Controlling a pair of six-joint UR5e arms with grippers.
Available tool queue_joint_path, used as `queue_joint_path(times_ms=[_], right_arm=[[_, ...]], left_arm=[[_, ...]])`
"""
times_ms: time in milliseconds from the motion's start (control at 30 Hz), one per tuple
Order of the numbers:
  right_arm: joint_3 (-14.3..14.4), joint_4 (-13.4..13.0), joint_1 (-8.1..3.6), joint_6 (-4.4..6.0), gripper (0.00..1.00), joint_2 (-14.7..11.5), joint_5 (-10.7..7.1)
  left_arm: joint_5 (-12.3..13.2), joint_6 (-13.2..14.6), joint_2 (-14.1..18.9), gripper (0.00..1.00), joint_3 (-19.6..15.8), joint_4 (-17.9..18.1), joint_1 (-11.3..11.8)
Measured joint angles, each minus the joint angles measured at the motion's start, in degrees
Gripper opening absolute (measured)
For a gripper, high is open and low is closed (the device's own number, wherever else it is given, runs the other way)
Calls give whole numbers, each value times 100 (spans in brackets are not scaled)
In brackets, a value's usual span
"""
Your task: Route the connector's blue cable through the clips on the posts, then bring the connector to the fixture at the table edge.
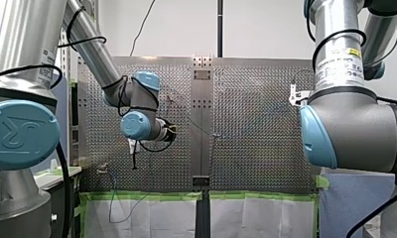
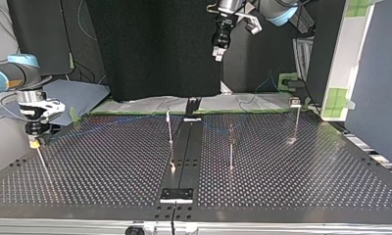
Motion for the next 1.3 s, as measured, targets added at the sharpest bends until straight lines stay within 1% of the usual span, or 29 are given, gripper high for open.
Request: queue_joint_path(times_ms=[467, 733, 1033, 1300], right_arm=[[-2, 12, -3, 8, 98, -3, 184], [-2, 35, -4, 7, 98, -8, 353], [-2, 73, -4, 1, 98, -18, 598], [-1, 93, -4, -7, 98, -21, 910]], left_arm=[[-1, 0, 3, 98, -2, 0, -1], [-1, 0, 3, 98, 1, 0, -1], [-1, 0, 2, 98, 1, -8, -1], [-2, 0, 2, 98, 2, -4, -1]])
